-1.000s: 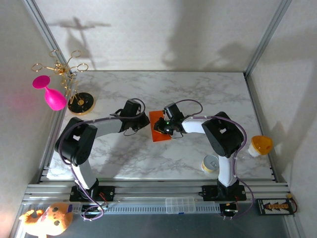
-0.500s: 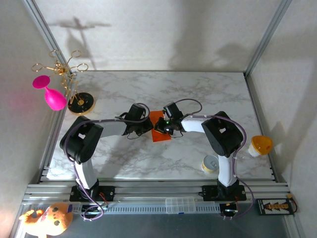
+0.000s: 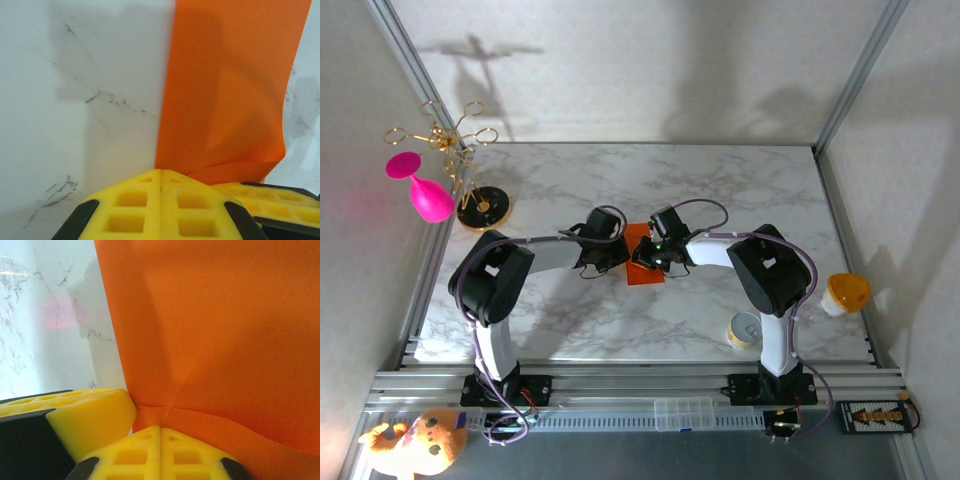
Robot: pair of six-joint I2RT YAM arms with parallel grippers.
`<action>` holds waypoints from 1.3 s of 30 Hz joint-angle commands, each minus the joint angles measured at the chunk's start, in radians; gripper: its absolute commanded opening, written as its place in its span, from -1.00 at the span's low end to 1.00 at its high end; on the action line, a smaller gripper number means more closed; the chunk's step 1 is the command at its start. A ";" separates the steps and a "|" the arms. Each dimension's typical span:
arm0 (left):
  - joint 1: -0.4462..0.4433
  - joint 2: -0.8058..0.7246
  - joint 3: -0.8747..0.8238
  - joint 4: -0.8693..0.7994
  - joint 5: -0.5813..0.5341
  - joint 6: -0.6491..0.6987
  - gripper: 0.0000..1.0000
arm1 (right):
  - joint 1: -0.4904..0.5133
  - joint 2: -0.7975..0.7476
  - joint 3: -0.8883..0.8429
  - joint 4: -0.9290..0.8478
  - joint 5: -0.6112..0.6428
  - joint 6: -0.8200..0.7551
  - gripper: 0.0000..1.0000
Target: Fold a paper plane with a square sheet of paper (pick it up from the middle)
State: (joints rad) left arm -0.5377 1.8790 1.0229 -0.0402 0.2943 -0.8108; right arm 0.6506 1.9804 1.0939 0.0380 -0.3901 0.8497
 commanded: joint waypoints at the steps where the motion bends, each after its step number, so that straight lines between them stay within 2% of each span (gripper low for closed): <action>1: -0.021 0.049 0.018 -0.087 -0.072 0.031 -1.00 | -0.003 0.010 -0.008 -0.047 0.008 -0.001 -0.99; 9: -0.028 0.057 0.032 -0.095 -0.065 0.048 -1.00 | -0.022 -0.084 -0.011 0.023 -0.043 -0.018 -0.97; 28: -0.031 0.029 0.052 -0.066 -0.022 0.049 -0.99 | -0.035 -0.073 -0.063 -0.066 0.120 -0.020 -0.98; 34: -0.031 -0.039 0.044 -0.027 -0.017 0.021 -0.90 | -0.036 -0.068 -0.088 -0.070 0.141 0.008 -0.98; 39: -0.031 -0.138 -0.029 0.042 -0.030 -0.039 -0.80 | -0.036 -0.063 -0.100 -0.067 0.151 0.020 -0.98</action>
State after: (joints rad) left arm -0.5591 1.8175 1.0306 -0.0368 0.2642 -0.8066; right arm 0.6231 1.9171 1.0264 0.0383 -0.3027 0.8547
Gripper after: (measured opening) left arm 0.096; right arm 0.056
